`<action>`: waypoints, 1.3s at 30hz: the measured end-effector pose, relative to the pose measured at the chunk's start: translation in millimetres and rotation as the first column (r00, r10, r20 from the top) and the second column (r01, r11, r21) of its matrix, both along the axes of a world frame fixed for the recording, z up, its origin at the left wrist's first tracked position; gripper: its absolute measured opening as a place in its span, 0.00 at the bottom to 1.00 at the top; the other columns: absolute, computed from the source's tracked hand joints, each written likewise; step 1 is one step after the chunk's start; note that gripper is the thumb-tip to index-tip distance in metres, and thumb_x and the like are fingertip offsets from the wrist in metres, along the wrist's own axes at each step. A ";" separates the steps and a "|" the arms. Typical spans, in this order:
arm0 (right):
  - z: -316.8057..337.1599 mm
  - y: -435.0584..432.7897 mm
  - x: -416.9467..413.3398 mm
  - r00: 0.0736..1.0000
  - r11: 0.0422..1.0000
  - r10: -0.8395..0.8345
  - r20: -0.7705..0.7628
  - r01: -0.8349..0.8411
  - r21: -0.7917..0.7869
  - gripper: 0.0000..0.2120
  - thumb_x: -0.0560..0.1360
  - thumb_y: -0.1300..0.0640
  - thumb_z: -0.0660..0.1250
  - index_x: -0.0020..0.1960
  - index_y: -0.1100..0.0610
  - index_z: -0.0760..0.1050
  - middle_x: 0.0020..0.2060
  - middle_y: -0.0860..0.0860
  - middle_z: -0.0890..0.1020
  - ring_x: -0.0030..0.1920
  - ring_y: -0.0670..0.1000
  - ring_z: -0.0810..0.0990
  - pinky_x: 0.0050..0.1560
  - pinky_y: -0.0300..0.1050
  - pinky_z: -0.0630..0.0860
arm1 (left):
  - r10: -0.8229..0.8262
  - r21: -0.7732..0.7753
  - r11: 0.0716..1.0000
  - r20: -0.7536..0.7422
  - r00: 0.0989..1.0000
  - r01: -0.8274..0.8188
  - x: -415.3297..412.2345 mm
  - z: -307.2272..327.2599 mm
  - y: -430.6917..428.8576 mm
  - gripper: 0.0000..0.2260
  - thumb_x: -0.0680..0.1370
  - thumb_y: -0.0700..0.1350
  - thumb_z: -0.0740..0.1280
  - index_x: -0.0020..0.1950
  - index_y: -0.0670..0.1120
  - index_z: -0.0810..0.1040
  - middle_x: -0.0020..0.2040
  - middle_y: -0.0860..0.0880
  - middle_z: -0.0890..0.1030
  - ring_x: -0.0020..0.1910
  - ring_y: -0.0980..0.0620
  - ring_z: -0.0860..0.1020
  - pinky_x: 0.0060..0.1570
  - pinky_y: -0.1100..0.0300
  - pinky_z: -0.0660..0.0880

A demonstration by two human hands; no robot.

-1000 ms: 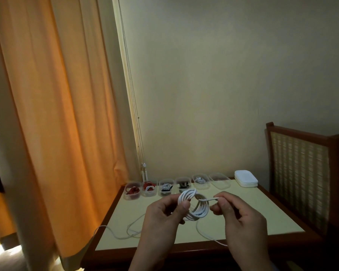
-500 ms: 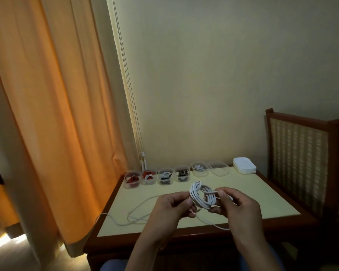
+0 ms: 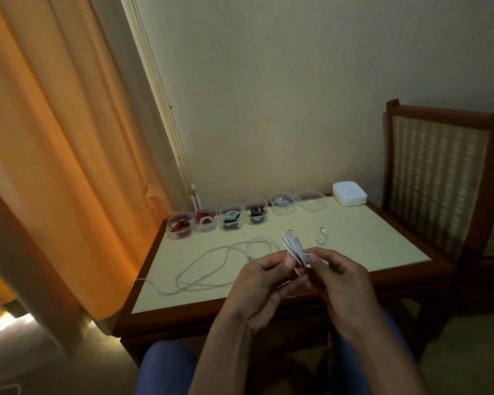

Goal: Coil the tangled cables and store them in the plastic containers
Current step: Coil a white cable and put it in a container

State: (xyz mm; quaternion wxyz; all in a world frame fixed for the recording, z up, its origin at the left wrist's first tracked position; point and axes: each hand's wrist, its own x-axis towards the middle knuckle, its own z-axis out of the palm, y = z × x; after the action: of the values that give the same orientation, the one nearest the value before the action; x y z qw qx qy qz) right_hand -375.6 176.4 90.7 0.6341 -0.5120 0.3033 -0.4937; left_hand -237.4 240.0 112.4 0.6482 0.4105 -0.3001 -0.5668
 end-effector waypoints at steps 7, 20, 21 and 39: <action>-7.8 -32.8 3.1 0.994 0.992 -0.110 0.026 0.108 0.065 0.07 0.77 0.67 0.69 0.50 0.61 0.85 0.45 0.56 0.87 0.47 0.57 0.87 0.48 0.49 0.82 | 0.093 0.130 0.982 0.312 0.945 -0.139 21.9 -12.2 -33.9 0.15 0.71 0.41 0.78 0.57 0.39 0.85 0.52 0.37 0.86 0.45 0.48 0.84 0.46 0.60 0.80; -20.4 -145.2 39.4 0.875 0.923 -0.357 -0.328 0.276 -0.267 0.08 0.76 0.64 0.73 0.46 0.52 0.85 0.34 0.45 0.86 0.36 0.41 0.85 0.41 0.26 0.74 | 0.152 0.085 0.959 0.651 0.744 -0.271 75.8 -13.0 -139.1 0.05 0.78 0.42 0.74 0.51 0.49 0.88 0.42 0.50 0.88 0.42 0.53 0.85 0.47 0.64 0.81; -20.9 -156.7 43.9 0.857 0.908 -0.384 -0.345 0.282 -0.309 0.08 0.75 0.64 0.73 0.47 0.51 0.85 0.37 0.43 0.86 0.37 0.39 0.84 0.41 0.25 0.74 | 0.152 0.090 0.959 0.634 0.759 -0.268 77.5 -12.4 -151.9 0.05 0.79 0.44 0.73 0.51 0.48 0.88 0.43 0.49 0.88 0.42 0.52 0.85 0.48 0.62 0.82; -68.3 -422.6 158.9 0.785 0.860 -0.358 -0.505 0.067 -0.506 0.07 0.72 0.61 0.77 0.50 0.58 0.86 0.39 0.48 0.86 0.37 0.42 0.84 0.41 0.40 0.82 | 0.008 0.214 0.940 0.765 0.644 -0.267 189.4 -65.0 -415.1 0.10 0.78 0.45 0.74 0.57 0.45 0.86 0.42 0.50 0.87 0.40 0.55 0.84 0.38 0.62 0.74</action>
State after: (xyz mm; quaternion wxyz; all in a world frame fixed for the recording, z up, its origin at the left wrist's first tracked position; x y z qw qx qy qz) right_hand -216.7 -246.2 22.4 0.3076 -0.7351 0.4137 -0.4403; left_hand -48.0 -175.0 47.5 0.4341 0.7259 -0.4171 -0.3327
